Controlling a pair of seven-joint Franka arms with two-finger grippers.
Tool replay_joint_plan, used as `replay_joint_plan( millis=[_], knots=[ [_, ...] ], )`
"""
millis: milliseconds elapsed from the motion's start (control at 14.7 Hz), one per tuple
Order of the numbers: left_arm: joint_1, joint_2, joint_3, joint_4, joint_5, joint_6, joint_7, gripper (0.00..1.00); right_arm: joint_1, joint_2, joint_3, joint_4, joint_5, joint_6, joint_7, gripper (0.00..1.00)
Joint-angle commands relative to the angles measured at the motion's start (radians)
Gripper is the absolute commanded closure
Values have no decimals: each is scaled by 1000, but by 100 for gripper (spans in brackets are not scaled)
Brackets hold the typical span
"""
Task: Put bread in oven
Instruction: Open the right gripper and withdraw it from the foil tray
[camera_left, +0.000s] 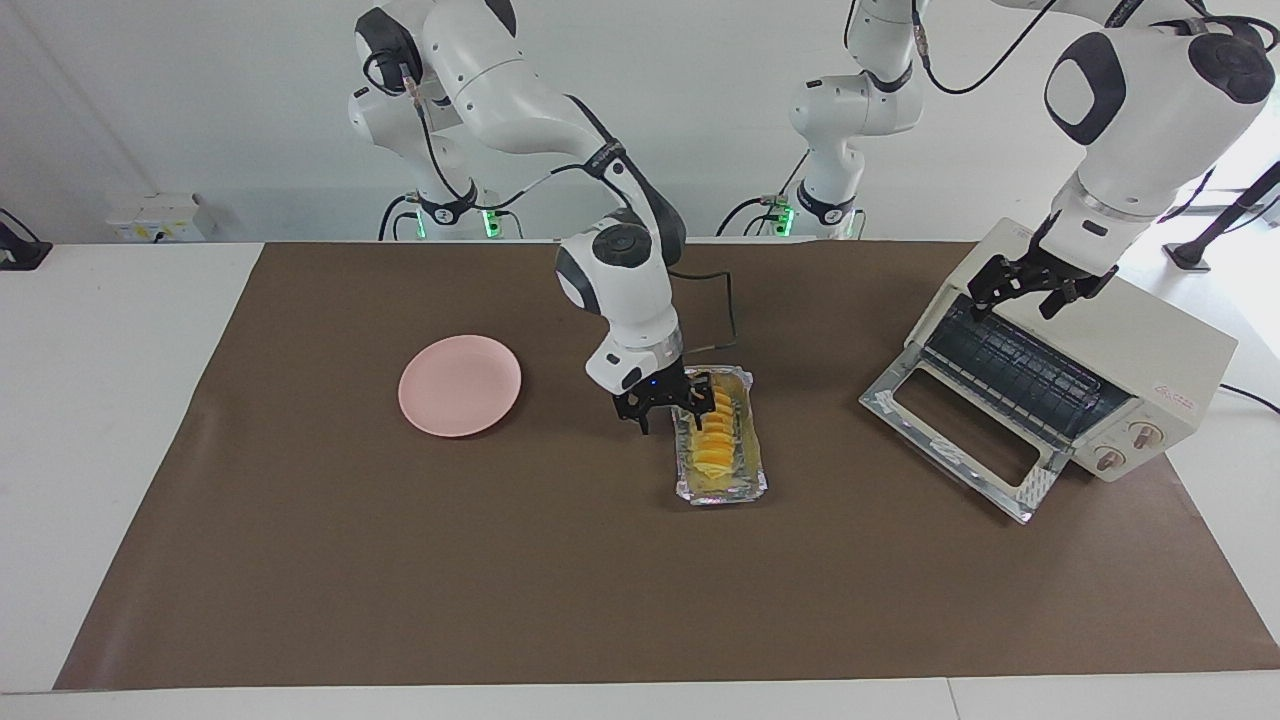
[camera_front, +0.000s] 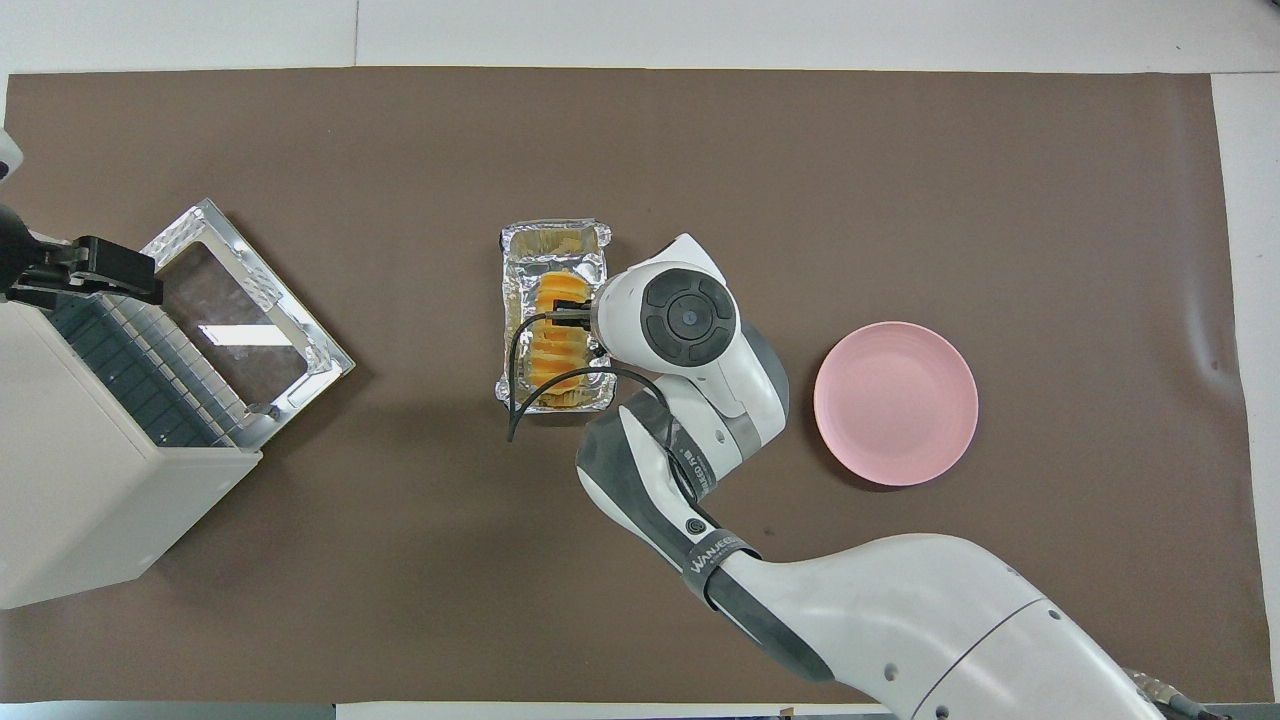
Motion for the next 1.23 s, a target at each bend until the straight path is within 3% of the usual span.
replay_joint_plan(
  millis=[0,204,681,1158],
  knots=[
    [-3,-10,4,-5,14,-2,4,0,-71,-56,9,24,-8,-123,-3,0],
    [-3,-10,4,-5,14,-2,4,0,-160,-125,12,19,-3,-234,-61,0],
    [-3,-10,4,-5,14,-2,4,0,-422,-240,10,13,4,-392,-527,0],
    [-3,-10,4,-5,14,-2,4,0,-611,-330,10,13,4,-541,-870,0]
  ],
)
